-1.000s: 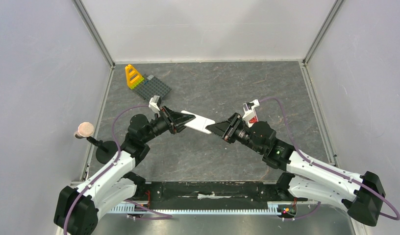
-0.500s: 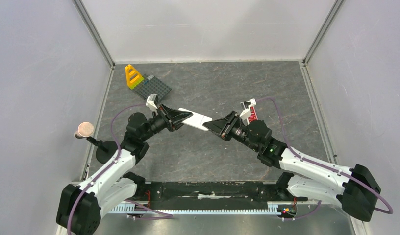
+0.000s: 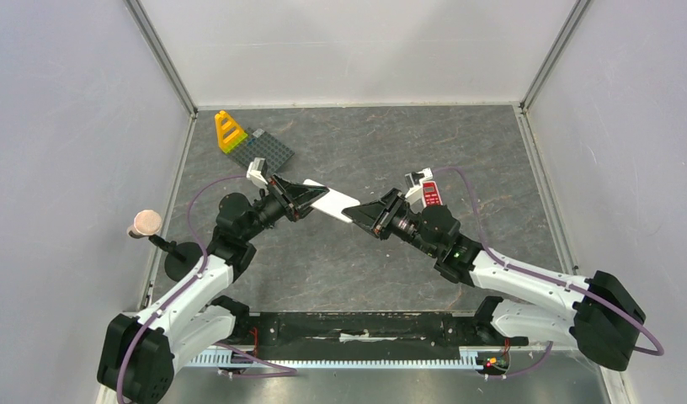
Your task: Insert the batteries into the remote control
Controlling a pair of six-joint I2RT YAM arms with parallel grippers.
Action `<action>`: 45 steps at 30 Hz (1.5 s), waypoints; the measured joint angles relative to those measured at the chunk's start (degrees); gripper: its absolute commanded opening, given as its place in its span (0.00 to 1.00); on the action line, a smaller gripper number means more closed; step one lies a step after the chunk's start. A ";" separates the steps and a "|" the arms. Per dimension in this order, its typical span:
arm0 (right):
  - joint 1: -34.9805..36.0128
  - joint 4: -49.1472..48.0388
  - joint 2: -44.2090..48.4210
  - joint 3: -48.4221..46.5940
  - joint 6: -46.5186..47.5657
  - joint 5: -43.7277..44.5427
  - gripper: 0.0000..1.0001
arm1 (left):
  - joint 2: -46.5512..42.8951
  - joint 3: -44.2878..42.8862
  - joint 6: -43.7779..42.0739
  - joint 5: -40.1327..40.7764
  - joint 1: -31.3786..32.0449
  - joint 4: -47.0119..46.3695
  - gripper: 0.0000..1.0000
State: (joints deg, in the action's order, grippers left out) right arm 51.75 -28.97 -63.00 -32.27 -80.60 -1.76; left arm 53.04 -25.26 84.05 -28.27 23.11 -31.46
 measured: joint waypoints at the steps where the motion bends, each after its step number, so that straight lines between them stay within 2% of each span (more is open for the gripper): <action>1: 0.00 -0.24 -0.20 -0.02 -0.07 -0.15 0.14 | -0.02 0.00 -0.11 0.15 0.00 -0.02 0.02; 5: 0.00 -0.59 -0.83 -0.11 -0.28 -0.87 0.22 | -0.20 0.00 -0.76 0.48 0.00 0.20 0.02; 10: 0.00 0.07 -0.13 -0.11 0.09 -1.38 0.42 | -1.16 -0.37 -2.82 0.74 0.11 2.71 0.02; 12: 0.31 1.22 0.48 0.00 1.44 -2.01 0.46 | -1.68 -1.38 -4.68 -0.13 1.60 5.75 0.02; 18: 0.35 4.68 5.03 1.01 5.03 -2.67 0.73 | -3.50 -3.43 -8.09 -3.39 4.57 13.03 0.02; 22: 0.13 6.25 9.11 1.75 6.91 -2.99 0.80 | -4.37 -3.43 -8.72 -3.28 3.98 14.80 0.02; 27: 0.13 6.45 12.35 3.28 7.30 -3.65 0.79 | -4.48 -3.39 -8.66 -2.60 3.93 14.91 0.02; 34: 0.13 4.02 12.46 8.57 2.56 -4.83 0.59 | -5.18 -0.70 -5.44 -0.31 3.85 10.19 0.02; 39: 0.13 0.70 12.39 10.80 -0.50 -4.46 0.51 | -5.20 0.17 -4.44 0.15 3.85 8.81 0.02; 45: 0.13 -2.73 12.26 10.82 -1.86 -3.67 0.36 | -5.33 0.17 -2.69 0.17 3.85 6.97 0.02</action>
State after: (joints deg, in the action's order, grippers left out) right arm 51.88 -31.70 -50.74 -21.45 -82.46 -5.43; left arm 47.70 -25.08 81.36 -28.10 26.96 -24.49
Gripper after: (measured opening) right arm 0.407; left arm 0.277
